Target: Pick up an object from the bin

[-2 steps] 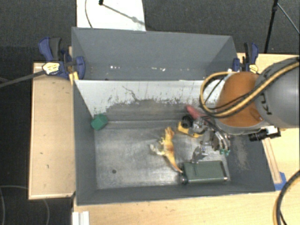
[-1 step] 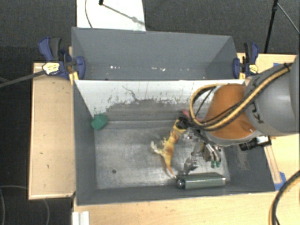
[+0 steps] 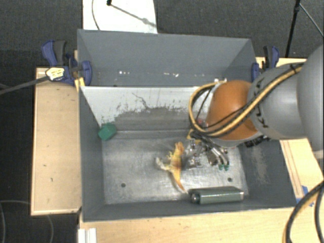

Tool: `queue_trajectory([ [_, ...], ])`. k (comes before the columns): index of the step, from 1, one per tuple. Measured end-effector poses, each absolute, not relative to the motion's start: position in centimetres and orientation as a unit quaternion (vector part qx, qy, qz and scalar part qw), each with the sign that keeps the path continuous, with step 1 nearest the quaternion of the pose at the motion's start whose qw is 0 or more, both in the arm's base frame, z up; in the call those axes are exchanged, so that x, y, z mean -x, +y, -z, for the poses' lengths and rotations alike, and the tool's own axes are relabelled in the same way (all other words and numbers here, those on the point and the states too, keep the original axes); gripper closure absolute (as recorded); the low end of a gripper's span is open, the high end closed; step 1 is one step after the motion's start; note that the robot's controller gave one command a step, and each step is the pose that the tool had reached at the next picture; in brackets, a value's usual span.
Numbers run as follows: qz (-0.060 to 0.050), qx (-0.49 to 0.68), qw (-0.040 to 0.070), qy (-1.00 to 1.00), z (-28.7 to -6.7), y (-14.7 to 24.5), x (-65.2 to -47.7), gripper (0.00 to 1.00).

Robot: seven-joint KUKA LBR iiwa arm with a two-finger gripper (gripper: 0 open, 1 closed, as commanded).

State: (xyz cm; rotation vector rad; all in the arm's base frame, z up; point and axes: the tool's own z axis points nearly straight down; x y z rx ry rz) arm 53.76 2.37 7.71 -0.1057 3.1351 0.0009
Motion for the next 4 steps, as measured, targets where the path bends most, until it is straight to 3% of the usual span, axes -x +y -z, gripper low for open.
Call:
queue_trajectory([
  [1,0.0,0.034,0.002,0.999,-7.7,2.4,-53.8,1.0],
  [2,-0.001,-0.107,0.005,0.994,-7.3,1.0,-55.8,0.0],
  [3,-0.001,-0.106,0.005,0.994,-7.3,1.0,-55.8,0.0],
  [4,0.001,-0.119,0.004,0.993,-7.3,5.8,-57.0,0.0],
])
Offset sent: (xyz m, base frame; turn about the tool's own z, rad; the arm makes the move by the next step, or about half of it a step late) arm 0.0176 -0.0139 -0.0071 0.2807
